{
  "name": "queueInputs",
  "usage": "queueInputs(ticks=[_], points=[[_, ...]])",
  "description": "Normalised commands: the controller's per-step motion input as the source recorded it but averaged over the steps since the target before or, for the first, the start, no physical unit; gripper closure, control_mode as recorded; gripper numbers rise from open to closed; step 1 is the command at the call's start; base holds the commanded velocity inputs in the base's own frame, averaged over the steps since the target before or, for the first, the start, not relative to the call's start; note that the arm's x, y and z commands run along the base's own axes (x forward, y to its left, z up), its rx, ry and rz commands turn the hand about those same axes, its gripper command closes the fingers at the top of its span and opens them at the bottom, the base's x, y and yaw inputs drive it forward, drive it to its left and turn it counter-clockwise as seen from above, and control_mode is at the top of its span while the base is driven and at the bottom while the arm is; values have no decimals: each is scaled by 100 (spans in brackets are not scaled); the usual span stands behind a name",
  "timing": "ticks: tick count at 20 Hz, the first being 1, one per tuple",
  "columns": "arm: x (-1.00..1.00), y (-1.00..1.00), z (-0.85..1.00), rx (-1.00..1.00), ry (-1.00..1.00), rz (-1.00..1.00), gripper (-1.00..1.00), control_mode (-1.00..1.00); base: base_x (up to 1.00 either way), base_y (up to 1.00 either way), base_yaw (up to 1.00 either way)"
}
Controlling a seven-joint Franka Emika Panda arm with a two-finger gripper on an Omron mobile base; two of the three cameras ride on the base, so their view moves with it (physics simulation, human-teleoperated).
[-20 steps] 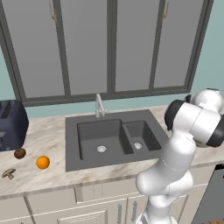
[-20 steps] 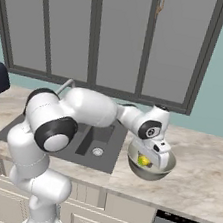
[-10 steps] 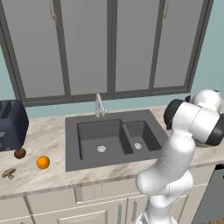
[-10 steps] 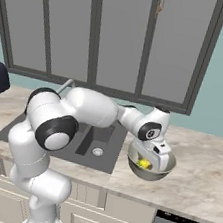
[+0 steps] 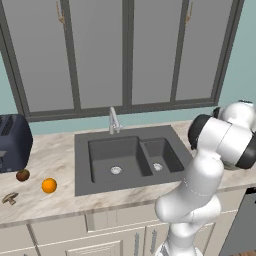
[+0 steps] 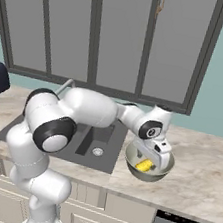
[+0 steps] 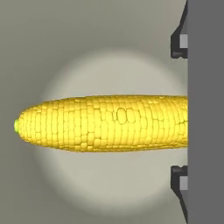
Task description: There is a mixed pile of frozen fruits and vegetables on the counter. Locate all the frozen vegetables and place the items in a bowl on the counter. Take all the frozen fruits and defrost them in a running sink.
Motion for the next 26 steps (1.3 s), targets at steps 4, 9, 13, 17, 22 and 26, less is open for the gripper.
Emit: queueInputs(ticks=[4,9,13,17,22,26], points=[[-3,3,42,-1,-7,0,-100,-100,0,0,0],[-9,12,35,0,-1,1,-100,-100,0,0,0],[-13,19,32,0,0,0,-100,-100,0,0,0],[-2,29,28,0,1,4,-100,-100,0,0,0],[-2,20,11,-4,0,1,-100,-100,0,0,0],[-4,29,20,-7,-2,0,-100,-100,0,0,0]])
